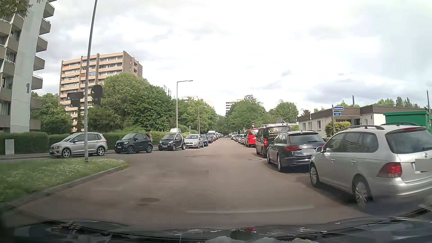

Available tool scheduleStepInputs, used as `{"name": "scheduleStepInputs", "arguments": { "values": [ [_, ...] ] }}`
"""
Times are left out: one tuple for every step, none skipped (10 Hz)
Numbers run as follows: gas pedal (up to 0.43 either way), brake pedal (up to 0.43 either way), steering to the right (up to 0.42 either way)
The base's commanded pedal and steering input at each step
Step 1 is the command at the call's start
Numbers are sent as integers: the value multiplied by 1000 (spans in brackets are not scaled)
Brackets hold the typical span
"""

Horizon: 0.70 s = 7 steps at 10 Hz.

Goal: Follow the waypoints while adhering to traffic rules and regulations

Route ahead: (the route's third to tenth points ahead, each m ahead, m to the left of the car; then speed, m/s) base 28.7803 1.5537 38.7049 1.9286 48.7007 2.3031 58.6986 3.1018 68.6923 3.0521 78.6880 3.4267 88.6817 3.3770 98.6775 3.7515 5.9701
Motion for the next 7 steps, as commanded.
{"name": "scheduleStepInputs", "arguments": {
  "values": [
    [67,0,1],
    [67,0,1],
    [67,0,1],
    [67,0,1],
    [67,0,1],
    [67,0,1],
    [67,0,1]
  ]
}}
